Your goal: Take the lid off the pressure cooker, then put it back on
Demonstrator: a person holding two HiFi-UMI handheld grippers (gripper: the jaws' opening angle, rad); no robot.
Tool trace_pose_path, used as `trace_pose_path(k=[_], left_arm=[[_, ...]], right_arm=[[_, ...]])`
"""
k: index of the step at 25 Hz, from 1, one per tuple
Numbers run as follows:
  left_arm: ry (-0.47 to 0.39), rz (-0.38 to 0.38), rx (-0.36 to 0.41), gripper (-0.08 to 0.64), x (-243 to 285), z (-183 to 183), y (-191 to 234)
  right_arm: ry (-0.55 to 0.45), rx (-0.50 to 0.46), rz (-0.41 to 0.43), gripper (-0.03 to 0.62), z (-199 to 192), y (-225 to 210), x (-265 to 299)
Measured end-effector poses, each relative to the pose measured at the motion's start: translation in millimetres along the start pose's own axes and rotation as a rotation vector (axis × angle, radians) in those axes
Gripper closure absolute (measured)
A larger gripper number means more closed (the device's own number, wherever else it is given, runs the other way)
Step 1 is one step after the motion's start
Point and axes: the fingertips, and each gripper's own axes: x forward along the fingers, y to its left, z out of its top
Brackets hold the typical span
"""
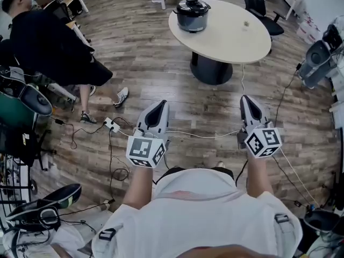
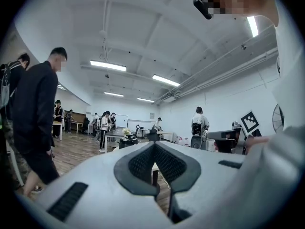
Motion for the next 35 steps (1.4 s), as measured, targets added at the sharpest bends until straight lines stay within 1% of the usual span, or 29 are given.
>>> trace_pose_path(k=[5, 8, 13, 15, 18, 20, 22, 26, 29, 32, 35], left_arm=[[0.020, -0.004, -0.018, 0.555, -20.9, -17.3, 42.4], [0.023, 0.010, -0.042, 0.555, -21.1, -25.5, 66.9], [0.032, 0.030, -0.050, 0.555, 11.0, -28.1, 104.1], [0.032, 0.041, -0.046, 0.555, 31.9, -23.9, 121.6], [0.041, 0.079, -0.041, 0.555, 67.0, -20.4, 156.8], [0.048, 0.102, -0.045, 0.555, 100.0, -18.9, 180.2], [0.051, 0.108, -0.037, 0.555, 143.1, -13.5, 197.8], [0.037, 0.097, 0.000, 0.555, 244.3, 4.6, 222.7], [0.033, 0.105, 0.019, 0.555, 314.7, 13.7, 241.5], [0.032, 0.110, 0.022, 0.555, 372.1, 19.7, 257.6], [0.048, 0.091, 0.015, 0.555, 423.8, 19.0, 271.1]], right_arm=[[0.049, -0.013, 0.023, 0.592, -27.6, 47.4, 24.4], [0.065, -0.020, 0.039, 0.592, -33.8, 59.2, 46.5], [0.078, -0.022, 0.061, 0.592, -36.1, 51.6, 102.5], [0.080, -0.013, 0.072, 0.591, -35.0, 41.9, 135.1], [0.075, 0.002, 0.102, 0.592, -34.4, 27.9, 192.5], [0.071, 0.008, 0.119, 0.592, -31.8, 12.9, 232.6], [0.066, 0.014, 0.129, 0.591, -25.6, -10.1, 273.6], [0.050, 0.007, 0.134, 0.592, -5.1, -74.2, 353.5], [0.041, 0.004, 0.124, 0.592, 10.0, -127.1, 407.0], [0.027, -0.005, 0.105, 0.592, 23.8, -173.2, 450.6], [0.024, 0.002, 0.073, 0.591, 27.5, -209.9, 483.8]])
